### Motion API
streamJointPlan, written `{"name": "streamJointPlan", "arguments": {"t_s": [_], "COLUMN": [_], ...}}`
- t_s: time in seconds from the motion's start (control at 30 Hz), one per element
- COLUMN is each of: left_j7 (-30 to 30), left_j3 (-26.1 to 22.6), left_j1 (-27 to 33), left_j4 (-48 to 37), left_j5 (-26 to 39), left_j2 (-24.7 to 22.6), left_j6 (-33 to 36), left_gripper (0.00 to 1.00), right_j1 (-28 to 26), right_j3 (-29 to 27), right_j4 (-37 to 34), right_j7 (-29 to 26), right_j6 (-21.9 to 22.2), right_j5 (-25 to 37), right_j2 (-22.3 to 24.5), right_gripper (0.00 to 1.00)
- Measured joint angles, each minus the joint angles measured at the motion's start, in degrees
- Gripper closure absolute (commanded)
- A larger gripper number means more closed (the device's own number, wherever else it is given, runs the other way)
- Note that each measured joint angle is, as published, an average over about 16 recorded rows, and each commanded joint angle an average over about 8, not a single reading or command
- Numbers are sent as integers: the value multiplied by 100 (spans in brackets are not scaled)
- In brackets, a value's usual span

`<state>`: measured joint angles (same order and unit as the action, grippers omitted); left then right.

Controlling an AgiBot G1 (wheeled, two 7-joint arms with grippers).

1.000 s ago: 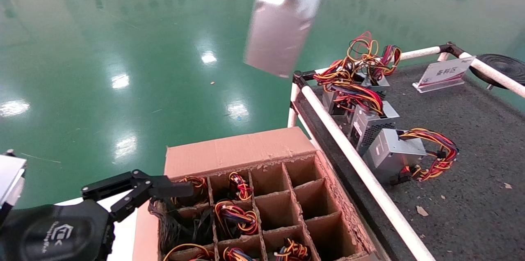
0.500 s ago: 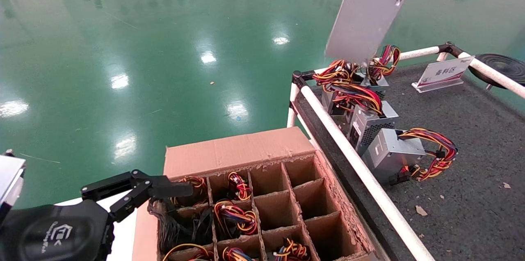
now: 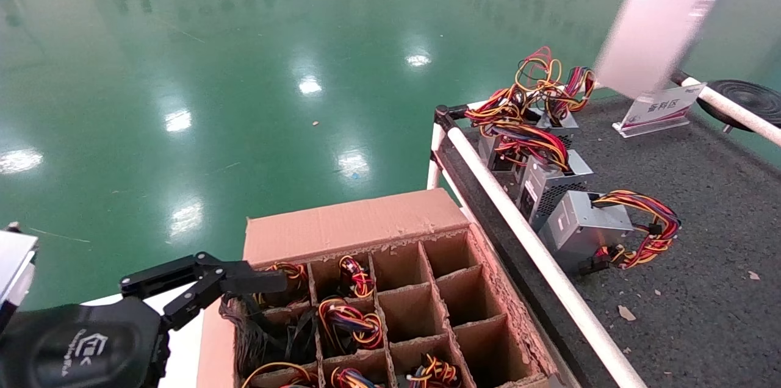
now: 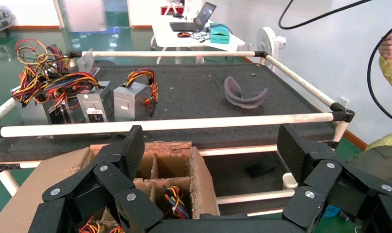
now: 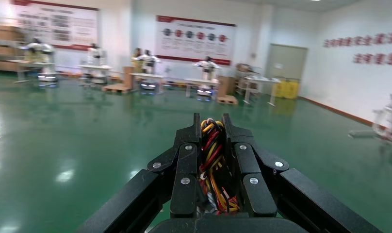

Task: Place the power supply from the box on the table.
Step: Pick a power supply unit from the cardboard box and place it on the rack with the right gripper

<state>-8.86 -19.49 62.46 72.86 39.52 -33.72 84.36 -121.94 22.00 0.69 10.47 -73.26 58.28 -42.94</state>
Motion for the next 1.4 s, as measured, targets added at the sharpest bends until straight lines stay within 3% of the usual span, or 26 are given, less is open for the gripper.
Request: {"name": "streamJointPlan", "arguments": {"t_s": [0.17,0.5,1.4], "left_j7": [0,1,2], "left_j3": [-1,-2,-5], "left_j1": [0,0,1], "left_j4": [0,0,0], "left_j5": [0,-1,-3], "left_j2": [0,1,2], "left_j6": [0,-1,-2], "left_gripper": [0,0,0], "right_j1": [159,638,1414], "right_j3": [-4,-30,-198], "right_j4": [-153,-305,-247], "right_j7": [92,219,164], "right_j6": [185,131,122], "right_j5": [-2,-34,-256], "right_j2": [100,220,6], "right_gripper": [100,100,100]}}
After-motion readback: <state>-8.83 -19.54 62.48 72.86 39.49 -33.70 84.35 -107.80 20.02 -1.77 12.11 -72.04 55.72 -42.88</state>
